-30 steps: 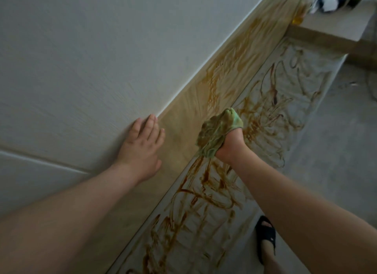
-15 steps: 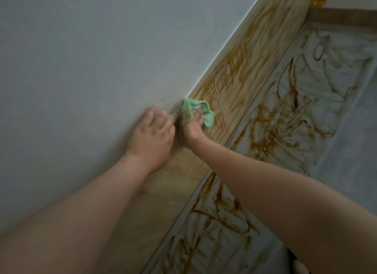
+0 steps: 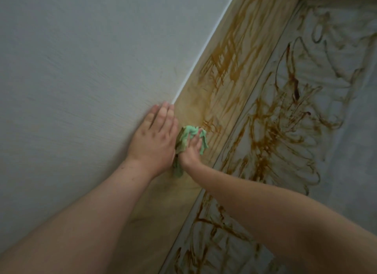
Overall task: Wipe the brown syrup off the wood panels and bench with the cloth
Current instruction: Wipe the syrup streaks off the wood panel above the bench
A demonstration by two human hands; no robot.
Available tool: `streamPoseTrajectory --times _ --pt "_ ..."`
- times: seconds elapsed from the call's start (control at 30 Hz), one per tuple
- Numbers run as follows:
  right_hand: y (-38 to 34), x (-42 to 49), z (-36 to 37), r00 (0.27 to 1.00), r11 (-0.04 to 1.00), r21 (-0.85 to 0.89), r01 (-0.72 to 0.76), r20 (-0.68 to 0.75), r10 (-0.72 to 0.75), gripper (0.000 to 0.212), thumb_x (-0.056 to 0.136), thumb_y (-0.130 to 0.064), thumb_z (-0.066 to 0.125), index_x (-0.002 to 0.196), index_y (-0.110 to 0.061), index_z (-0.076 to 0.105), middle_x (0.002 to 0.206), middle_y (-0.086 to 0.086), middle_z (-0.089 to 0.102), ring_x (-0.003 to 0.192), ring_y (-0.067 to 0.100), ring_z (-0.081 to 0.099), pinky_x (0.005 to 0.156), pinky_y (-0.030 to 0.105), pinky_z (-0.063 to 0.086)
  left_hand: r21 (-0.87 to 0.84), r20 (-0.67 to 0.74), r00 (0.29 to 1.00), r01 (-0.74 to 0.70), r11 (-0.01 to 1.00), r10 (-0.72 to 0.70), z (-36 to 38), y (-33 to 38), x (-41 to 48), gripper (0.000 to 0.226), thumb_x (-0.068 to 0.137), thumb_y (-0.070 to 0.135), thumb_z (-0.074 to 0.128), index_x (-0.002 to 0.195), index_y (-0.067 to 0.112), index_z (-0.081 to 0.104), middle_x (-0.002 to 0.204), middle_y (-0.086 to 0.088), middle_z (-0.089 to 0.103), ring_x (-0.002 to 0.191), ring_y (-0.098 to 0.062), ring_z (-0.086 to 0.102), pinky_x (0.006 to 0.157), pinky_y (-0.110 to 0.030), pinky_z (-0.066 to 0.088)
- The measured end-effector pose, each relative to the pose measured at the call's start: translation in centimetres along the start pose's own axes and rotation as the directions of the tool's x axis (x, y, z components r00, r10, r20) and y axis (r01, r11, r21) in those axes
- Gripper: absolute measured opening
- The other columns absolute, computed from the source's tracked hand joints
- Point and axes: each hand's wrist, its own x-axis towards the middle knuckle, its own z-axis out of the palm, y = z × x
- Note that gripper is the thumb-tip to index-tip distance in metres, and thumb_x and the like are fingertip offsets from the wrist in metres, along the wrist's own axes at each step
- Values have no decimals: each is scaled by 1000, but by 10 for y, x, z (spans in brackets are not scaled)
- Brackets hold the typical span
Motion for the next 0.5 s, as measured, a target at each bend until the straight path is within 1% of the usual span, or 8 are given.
streamPoseTrajectory --times 0.07,0.17,0.23,0.27,0.33,0.4,0.47,0.5 --pt "-27 29 -27 998 997 64 -44 -38 46 85 109 -39 43 161 -27 -23 169 7 -28 159 33 -10 129 49 5 17 12 1000 -5 1000 4 -1 6 17 82 100 44 28 161 -1 -2 168 -28 -9 156 -42 -11 127 -50 -12" --pt "-82 71 -79 979 996 -10 91 -184 -91 70 111 -24 36 165 -26 -8 169 6 -29 158 34 -15 128 54 0 17 -15 999 41 999 -40 6 12 40 88 100 51 25 159 -1 -13 165 -31 -18 155 -43 -19 127 -51 -11" --pt "-96 92 -102 950 986 -10 167 -264 -164 65 111 -18 31 165 -29 -3 170 1 -27 158 31 -17 128 53 -4 46 -36 998 60 997 -59 15 11 48 89 100 53 22 158 -2 -16 163 -33 -24 153 -45 -22 127 -52 -10" --pt "-89 105 -106 945 986 10 167 -287 -158 65 111 -18 31 165 -31 -2 170 -1 -26 158 29 -16 128 52 -4 60 -45 998 53 997 -50 20 11 51 89 100 53 21 158 -2 -17 161 -35 -26 153 -46 -23 126 -54 -10" --pt "-62 118 -100 942 988 84 126 -323 -93 69 111 -21 36 165 -33 -5 172 -1 -21 159 28 -10 128 50 -1 62 -69 997 30 998 -26 24 11 50 89 99 53 21 159 -2 -15 160 -38 -25 152 -50 -21 126 -56 -7" --pt "-22 119 -75 944 982 187 18 -327 45 71 111 -32 37 164 -34 -10 173 2 -16 160 28 -6 129 49 2 44 -84 996 3 999 1 28 11 52 91 98 55 24 160 -2 -10 160 -39 -22 153 -51 -17 126 -58 -3" --pt "20 105 -34 950 949 293 -118 -246 194 69 111 -31 34 163 -32 -12 173 2 -15 160 26 -4 129 46 5 28 -88 996 -14 999 17 30 11 54 93 97 56 25 161 -2 -9 160 -40 -21 152 -52 -16 126 -59 -4" --pt "35 89 -12 938 917 332 -223 -184 294 69 112 -28 33 163 -32 -13 173 2 -13 160 27 0 129 46 8 19 -80 997 -22 1000 23 30 10 54 92 97 57 24 161 -2 -8 160 -41 -21 152 -52 -16 126 -59 -6"
